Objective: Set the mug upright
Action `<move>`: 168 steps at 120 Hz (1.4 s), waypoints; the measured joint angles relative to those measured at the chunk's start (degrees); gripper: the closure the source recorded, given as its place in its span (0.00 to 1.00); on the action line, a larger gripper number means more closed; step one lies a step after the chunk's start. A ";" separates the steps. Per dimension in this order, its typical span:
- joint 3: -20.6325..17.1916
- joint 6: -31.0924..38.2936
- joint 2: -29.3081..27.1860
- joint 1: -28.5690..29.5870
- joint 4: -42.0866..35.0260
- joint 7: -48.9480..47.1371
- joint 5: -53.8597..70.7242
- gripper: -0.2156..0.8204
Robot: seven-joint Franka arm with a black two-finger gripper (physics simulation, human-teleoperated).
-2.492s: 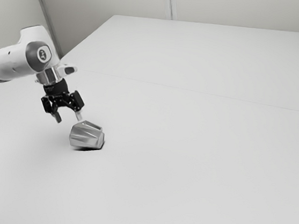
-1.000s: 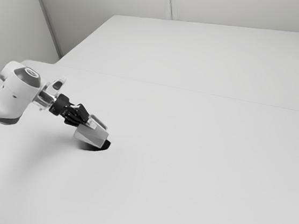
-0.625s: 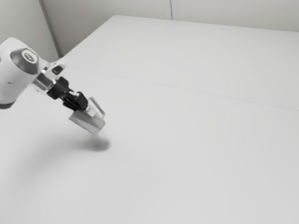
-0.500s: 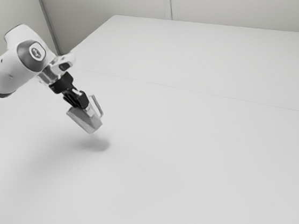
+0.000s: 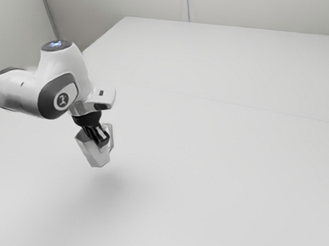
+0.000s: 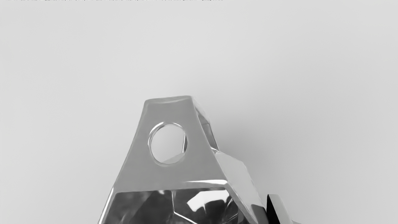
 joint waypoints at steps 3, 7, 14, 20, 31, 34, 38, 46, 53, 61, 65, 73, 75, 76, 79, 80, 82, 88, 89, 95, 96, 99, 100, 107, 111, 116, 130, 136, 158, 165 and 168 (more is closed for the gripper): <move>0.00 1.45 -0.11 -0.20 -0.75 -0.76 0.61 0.96; 0.01 3.30 -0.20 -0.38 -1.63 -1.72 1.32 0.96; -0.03 6.63 -0.18 -0.50 -2.93 -3.30 3.01 0.95; -0.02 9.05 0.10 -0.54 -3.43 -4.56 4.06 0.95; 0.01 12.52 1.41 -0.55 -3.97 -6.64 5.24 0.95; 0.02 13.21 1.91 -0.55 -4.09 -7.17 5.44 0.95; 0.02 13.99 2.54 -0.53 -4.19 -7.83 5.66 0.96; 0.02 15.13 3.53 -0.48 -4.33 -9.07 5.94 0.96; 0.02 15.77 4.50 -0.42 -4.37 -10.06 6.10 0.96; 0.02 16.30 5.34 -0.38 -4.39 -11.07 6.25 0.96; 0.02 16.52 5.83 -0.38 -4.35 -11.53 6.55 0.96; 0.02 16.86 6.51 -0.37 -4.34 -12.40 6.98 0.96; 0.02 16.92 6.66 -0.37 -4.34 -12.60 7.05 0.96; 0.02 16.96 6.74 -0.37 -4.35 -12.70 7.09 0.96; 0.01 17.05 7.00 -0.36 -4.35 -12.99 7.18 0.96; 0.01 17.07 7.07 -0.35 -4.36 -13.08 7.20 0.96; 0.01 17.12 7.26 -0.33 -4.34 -13.27 7.25 0.96; 0.01 17.28 7.77 -0.29 -4.33 -13.79 7.36 0.96; 0.01 17.31 7.83 -0.29 -4.33 -13.87 7.37 0.96; 0.01 17.44 8.26 -0.28 -4.32 -14.35 7.44 0.96; 0.01 17.46 8.34 -0.28 -4.32 -14.42 7.45 0.96; -0.02 17.53 8.60 -0.27 -4.31 -14.64 7.48 0.96; -0.02 17.55 8.68 -0.28 -4.31 -14.71 7.50 0.96; -0.04 17.69 9.14 -0.27 -4.31 -15.19 7.67 0.96; -0.06 17.78 9.52 -0.27 -4.31 -15.44 7.75 0.96; -0.08 17.88 9.93 -0.27 -4.31 -15.73 7.82 0.96; -0.07 18.10 10.95 -0.26 -4.31 -16.45 7.93 0.95; -0.07 18.14 11.10 -0.29 -4.32 -16.56 7.77 0.90; -0.10 18.03 10.41 -0.39 -4.32 -16.56 7.20 0.70; -0.13 17.90 9.79 -0.40 -4.24 -16.57 7.12 0.63; -0.14 17.84 9.52 -0.42 -4.20 -16.58 7.01 0.59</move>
